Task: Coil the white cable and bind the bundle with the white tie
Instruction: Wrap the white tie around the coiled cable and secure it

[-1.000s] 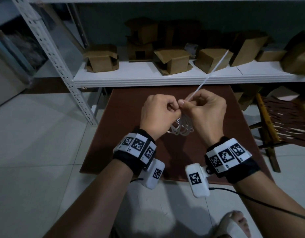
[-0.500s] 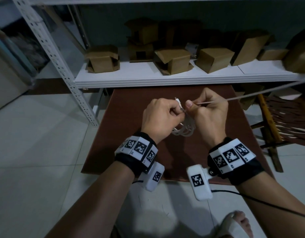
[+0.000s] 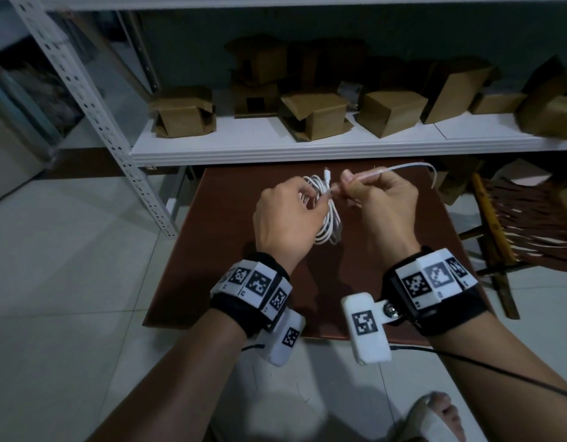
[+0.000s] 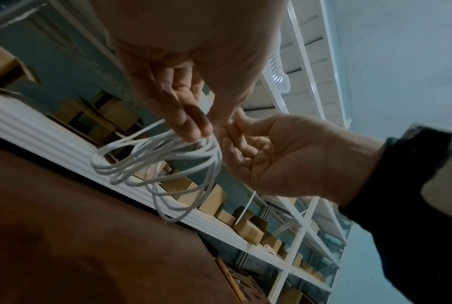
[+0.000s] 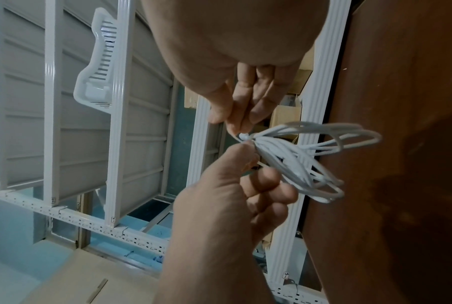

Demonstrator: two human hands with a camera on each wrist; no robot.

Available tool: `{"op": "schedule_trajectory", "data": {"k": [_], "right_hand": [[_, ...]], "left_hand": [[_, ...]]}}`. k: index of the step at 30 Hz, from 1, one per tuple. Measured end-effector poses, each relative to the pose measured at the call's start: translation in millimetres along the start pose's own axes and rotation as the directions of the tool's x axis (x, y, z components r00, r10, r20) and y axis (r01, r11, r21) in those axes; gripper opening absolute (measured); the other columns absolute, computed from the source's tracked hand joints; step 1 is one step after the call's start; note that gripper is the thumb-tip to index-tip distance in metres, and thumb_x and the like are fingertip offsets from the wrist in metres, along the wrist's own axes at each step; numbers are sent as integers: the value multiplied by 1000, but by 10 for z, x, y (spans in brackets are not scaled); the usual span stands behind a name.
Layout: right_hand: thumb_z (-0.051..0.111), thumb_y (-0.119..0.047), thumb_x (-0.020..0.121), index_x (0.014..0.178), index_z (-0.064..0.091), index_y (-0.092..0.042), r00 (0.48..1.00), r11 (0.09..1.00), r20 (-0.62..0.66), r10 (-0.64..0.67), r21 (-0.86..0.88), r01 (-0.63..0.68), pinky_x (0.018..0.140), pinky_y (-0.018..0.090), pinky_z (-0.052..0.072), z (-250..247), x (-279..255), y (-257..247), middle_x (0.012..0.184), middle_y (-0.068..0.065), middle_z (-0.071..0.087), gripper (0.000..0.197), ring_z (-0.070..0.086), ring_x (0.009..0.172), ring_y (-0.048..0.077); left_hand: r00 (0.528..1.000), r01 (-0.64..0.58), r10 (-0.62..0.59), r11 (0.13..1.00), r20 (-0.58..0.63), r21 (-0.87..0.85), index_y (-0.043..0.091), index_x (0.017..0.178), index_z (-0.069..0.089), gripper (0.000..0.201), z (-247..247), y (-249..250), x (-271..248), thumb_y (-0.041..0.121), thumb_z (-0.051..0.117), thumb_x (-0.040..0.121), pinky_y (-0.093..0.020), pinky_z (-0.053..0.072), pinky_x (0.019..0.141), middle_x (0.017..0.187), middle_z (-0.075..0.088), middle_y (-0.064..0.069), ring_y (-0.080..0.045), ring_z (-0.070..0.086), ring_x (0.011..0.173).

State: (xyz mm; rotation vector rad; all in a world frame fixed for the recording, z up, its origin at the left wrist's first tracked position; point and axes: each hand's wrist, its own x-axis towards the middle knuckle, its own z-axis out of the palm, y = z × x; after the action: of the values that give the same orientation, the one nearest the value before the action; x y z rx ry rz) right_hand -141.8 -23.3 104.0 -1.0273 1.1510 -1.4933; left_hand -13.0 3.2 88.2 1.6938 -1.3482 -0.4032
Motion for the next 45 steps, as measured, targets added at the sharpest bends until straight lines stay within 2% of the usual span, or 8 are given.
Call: {"op": "schedule_trajectory", "data": {"k": [12, 14, 18, 23, 28, 35, 40, 45], "right_hand": [[80, -26, 94, 81, 74, 7, 986, 976, 51, 160, -161, -150, 84, 45, 64, -57, -41, 6, 79, 21, 79, 36, 77, 76, 30], [82, -51, 86, 66, 76, -1, 987, 912, 27, 157, -387, -134, 87, 53, 63, -108, -32, -6, 67, 11, 78, 53, 79, 73, 30], [77, -77, 73, 55, 60, -6, 997, 685, -67, -25, -728, -32, 74, 40, 53, -129, -79, -92, 59, 0, 67, 75, 69, 75, 29], [75, -80, 74, 53, 61, -8, 996, 642, -44, 74, -762, -82, 71, 37, 50, -133, -40, -110, 62, 6, 69, 76, 68, 74, 29], [79, -45, 92, 59, 65, -4, 960, 843, 91, 265, -506, -184, 40, 20, 42, -95, -52, -44, 49, 12, 62, 55, 58, 43, 27], [81, -46, 87, 59, 67, -9, 988, 831, 146, 57, -554, 34, 75, 43, 60, -116, -1, 80, 58, 5, 73, 49, 66, 57, 17], [81, -47, 87, 79, 71, -21, 983, 699, 143, -119, -691, 185, 72, 33, 50, -108, -9, 114, 74, -7, 71, 29, 67, 75, 12], [62, -47, 102, 75, 69, -16, 947, 683, 306, 95, -712, 161, 75, 45, 53, -62, 51, 243, 67, -3, 70, 42, 65, 70, 20]], "left_hand": [[995, 96, -95, 991, -16, 94, 21, 75, 79, 14, -146, 98, 45, 33, 85, 76, -38, 61, 72, 68, 75, 2, -21, 74, 75], [995, 98, -93, 985, -39, 142, 22, 76, 79, 13, -195, 94, 61, 33, 85, 76, -33, 56, 71, 74, 76, 2, -22, 73, 80], [997, 75, -70, 965, -27, 252, 26, 71, 72, 14, -208, 97, 33, 30, 80, 81, -29, 41, 66, 71, 71, 5, -18, 66, 74], [996, 91, -87, 944, -26, 316, 21, 76, 76, 10, -190, 38, 65, 29, 79, 81, -32, 46, 66, 75, 74, 1, -21, 69, 76], [990, 132, -143, 927, 5, 350, 19, 79, 77, 13, -185, -30, 98, 32, 82, 78, -36, 58, 73, 78, 76, -1, -24, 73, 82], [985, 160, -173, 927, 10, 339, 20, 72, 75, 15, -198, -12, 97, 31, 84, 76, -38, 60, 77, 70, 74, 1, -21, 73, 80], [990, 122, -138, 935, 25, 332, 20, 71, 74, 14, -192, 55, 60, 29, 82, 78, -38, 60, 75, 67, 73, 2, -21, 72, 76], [998, 24, -44, 931, 45, 364, 18, 88, 78, 10, -203, 99, 22, 29, 78, 88, -35, 48, 71, 90, 76, -6, -30, 71, 89]]}}
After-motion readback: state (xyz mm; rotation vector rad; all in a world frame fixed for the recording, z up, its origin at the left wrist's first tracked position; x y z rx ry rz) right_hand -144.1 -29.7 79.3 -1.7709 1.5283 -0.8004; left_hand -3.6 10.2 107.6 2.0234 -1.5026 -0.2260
